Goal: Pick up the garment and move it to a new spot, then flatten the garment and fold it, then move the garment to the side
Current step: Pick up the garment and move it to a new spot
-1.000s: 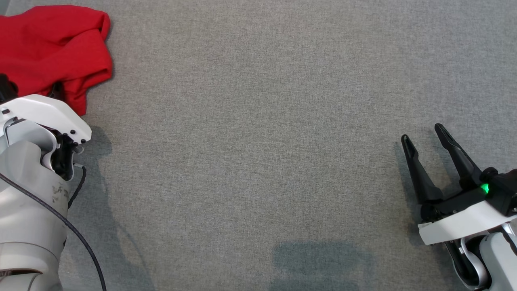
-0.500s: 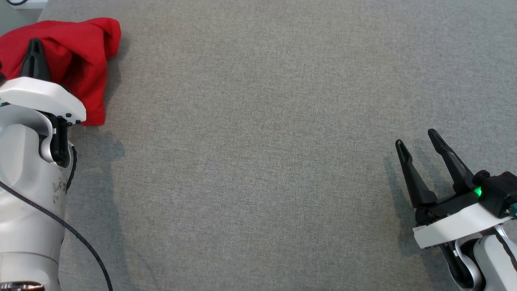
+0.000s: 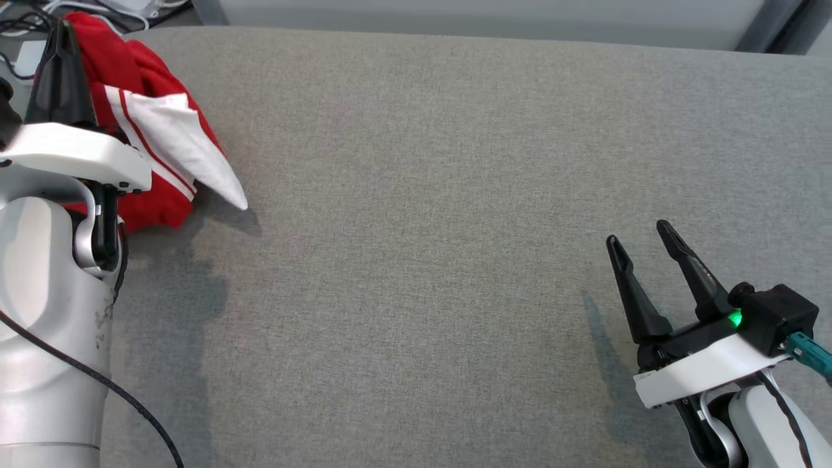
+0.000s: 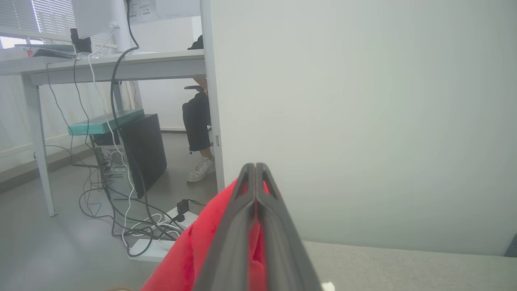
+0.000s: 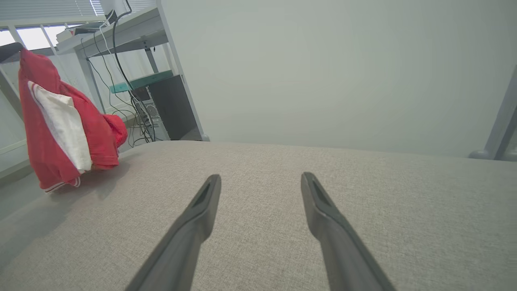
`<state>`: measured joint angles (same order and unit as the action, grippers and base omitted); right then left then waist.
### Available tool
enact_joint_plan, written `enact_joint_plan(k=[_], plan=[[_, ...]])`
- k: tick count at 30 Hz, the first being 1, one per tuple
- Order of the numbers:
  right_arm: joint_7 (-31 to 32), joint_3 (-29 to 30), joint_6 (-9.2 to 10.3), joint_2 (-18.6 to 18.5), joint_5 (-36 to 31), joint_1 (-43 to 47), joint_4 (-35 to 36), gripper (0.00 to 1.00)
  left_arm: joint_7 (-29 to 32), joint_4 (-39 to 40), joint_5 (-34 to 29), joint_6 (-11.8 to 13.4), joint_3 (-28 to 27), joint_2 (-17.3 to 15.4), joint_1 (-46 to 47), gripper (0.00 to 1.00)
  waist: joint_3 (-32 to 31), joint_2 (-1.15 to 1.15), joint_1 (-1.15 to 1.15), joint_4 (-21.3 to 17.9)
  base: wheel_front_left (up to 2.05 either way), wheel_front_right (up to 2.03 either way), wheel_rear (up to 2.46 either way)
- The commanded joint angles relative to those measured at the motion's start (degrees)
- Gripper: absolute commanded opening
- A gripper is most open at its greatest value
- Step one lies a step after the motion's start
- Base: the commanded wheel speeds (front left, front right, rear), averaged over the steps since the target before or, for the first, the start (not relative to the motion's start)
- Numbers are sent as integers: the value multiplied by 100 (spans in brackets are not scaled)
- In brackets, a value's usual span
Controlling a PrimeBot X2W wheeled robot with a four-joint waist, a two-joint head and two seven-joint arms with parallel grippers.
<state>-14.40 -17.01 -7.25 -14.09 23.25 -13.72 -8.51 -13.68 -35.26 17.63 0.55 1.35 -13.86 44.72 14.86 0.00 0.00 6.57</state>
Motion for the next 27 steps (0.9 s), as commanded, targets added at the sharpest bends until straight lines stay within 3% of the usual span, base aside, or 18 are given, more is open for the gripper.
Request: enact_joint_plan(k=[1, 14, 27], plan=[[-60, -84, -24, -2, 72, 25, 84, 100, 11, 236, -51, 9, -114, -287, 28, 0, -113, 0, 0, -102, 0, 0, 0], [-60, -83, -24, 337, 108, 128, 7, 100, 753, 1516, -121, -127, 449, -110, -248, 0, -579, 0, 0, -723, 0, 0, 0], [-60, -158, -24, 456, 134, 183, -44, 100, 996, 1639, -146, -419, 1368, 571, -310, 0, -869, 0, 0, -1571, 0, 0, 0]])
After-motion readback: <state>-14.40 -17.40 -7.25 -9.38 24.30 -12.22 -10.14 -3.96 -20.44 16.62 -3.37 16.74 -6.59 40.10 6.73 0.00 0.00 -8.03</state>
